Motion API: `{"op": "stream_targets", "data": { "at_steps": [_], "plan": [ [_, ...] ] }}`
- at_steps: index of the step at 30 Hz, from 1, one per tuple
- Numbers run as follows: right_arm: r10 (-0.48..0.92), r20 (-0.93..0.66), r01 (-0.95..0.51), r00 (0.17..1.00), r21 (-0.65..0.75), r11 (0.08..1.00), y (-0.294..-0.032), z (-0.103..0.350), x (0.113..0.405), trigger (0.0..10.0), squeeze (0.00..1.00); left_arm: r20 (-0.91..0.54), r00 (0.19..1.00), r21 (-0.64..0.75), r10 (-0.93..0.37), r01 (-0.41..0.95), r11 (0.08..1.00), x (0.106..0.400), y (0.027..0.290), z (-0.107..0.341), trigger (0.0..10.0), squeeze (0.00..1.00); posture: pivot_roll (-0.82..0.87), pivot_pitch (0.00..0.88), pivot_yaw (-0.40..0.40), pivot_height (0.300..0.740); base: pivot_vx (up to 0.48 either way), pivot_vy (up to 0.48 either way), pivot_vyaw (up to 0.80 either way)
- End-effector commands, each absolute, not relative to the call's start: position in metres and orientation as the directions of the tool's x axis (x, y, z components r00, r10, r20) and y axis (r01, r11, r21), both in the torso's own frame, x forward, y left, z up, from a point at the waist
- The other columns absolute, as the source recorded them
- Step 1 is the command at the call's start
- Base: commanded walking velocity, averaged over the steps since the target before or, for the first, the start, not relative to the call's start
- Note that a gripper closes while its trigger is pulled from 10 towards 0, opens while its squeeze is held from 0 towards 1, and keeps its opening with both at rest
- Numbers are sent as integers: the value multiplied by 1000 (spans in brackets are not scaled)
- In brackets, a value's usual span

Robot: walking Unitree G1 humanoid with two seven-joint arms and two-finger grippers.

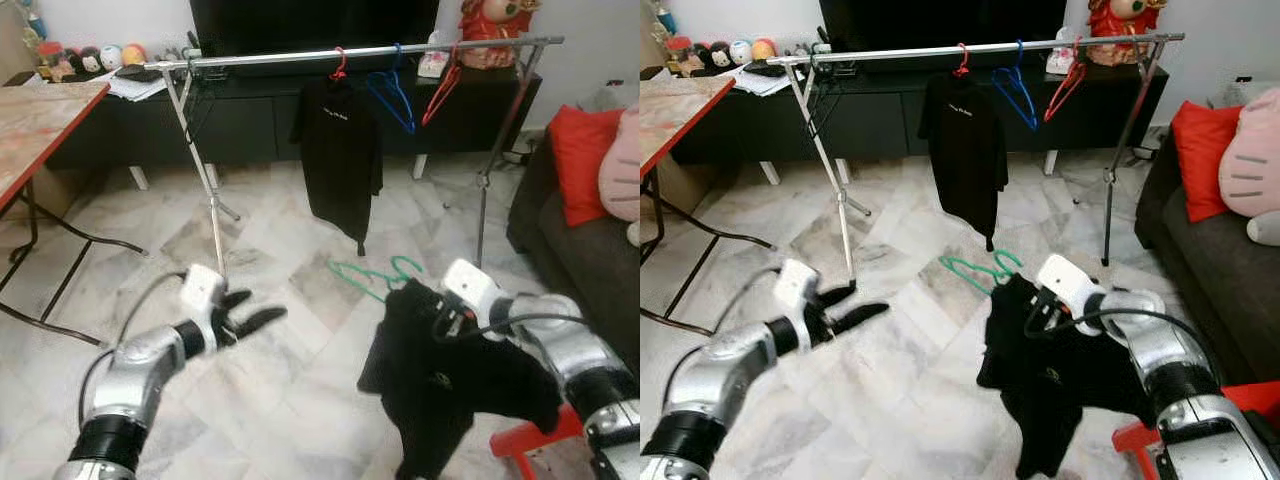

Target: Hang hanger

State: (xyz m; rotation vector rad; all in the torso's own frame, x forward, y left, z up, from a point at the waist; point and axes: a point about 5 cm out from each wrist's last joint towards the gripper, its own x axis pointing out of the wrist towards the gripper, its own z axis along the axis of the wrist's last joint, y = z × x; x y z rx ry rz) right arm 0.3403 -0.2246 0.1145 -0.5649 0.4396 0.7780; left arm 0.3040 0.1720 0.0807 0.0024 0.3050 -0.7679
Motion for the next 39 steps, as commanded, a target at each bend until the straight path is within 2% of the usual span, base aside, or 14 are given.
{"op": "stream_targets", "data": {
  "at_steps": [1, 7, 12, 20, 22, 24, 29, 30, 32, 35, 38, 39],
  "plan": [
    [566, -499, -751, 656, -356, 557, -217, 138, 350, 0, 0, -330, 652, -66, -682, 705, 706, 302, 172, 72, 10000, 0, -18, 10, 48, 740, 0, 0, 0],
    [615, -470, -774, 634, -400, 492, -197, 155, 356, 0, 0, -349, 636, -48, -688, 721, 691, 304, 161, 62, 10000, 0, -23, 12, 53, 740, 0, 0, 0],
    [693, -455, -817, 559, -441, 370, -167, 171, 351, 0, 0, -356, 584, -33, -729, 772, 635, 306, 143, 60, 10000, 0, -17, 27, 58, 740, 0, 0, 0],
    [709, -426, -807, 562, -471, 356, -154, 184, 349, 0, 0, -360, 590, -5, -723, 774, 633, 309, 137, 54, 10000, 0, -27, 34, 69, 740, 0, 0, 0],
    [712, -405, -801, 574, -456, 387, -153, 181, 349, 0, 0, -341, 611, -11, -714, 757, 653, 311, 136, 56, 10000, 0, -27, 34, 69, 740, 0, 0, 0],
    [703, -391, -799, 594, -390, 458, -150, 168, 347, 0, 0, -320, 663, 4, -677, 716, 698, 312, 140, 56, 10000, 0, -30, 29, 66, 740, 0, 0, 0],
    [696, -391, -798, 602, -326, 507, -148, 150, 337, 0, 0, -292, 722, -17, -627, 652, 758, 309, 148, 52, 10000, 0, -25, 27, 62, 740, 0, 0, 0],
    [678, -375, -775, 632, -307, 553, -150, 145, 336, 0, 0, -284, 746, -20, -603, 624, 781, 307, 154, 51, 10000, 0, -27, 24, 62, 740, 0, 0, 0],
    [669, -366, -762, 647, -300, 573, -151, 145, 336, 0, 0, -282, 751, -22, -597, 617, 787, 306, 155, 50, 10000, 0, -27, 24, 62, 740, 0, 0, 0],
    [581, -311, -651, 752, -214, 728, -159, 134, 336, 0, 0, -275, 804, 1, -527, 548, 836, 302, 168, 48, 10000, 0, -26, 13, 58, 740, 0, 0, 0],
    [517, -295, -578, 804, -179, 796, -165, 126, 334, 0, 0, -263, 836, 5, -482, 500, 866, 301, 175, 48, 10000, 0, -26, 13, 58, 740, 0, 0, 0],
    [419, -259, -454, 870, -90, 887, -172, 117, 330, 0, 0, -244, 873, 19, -422, 440, 898, 301, 182, 50, 10000, 0, -26, 3, 57, 740, 0, 0, 0]
  ]
}}
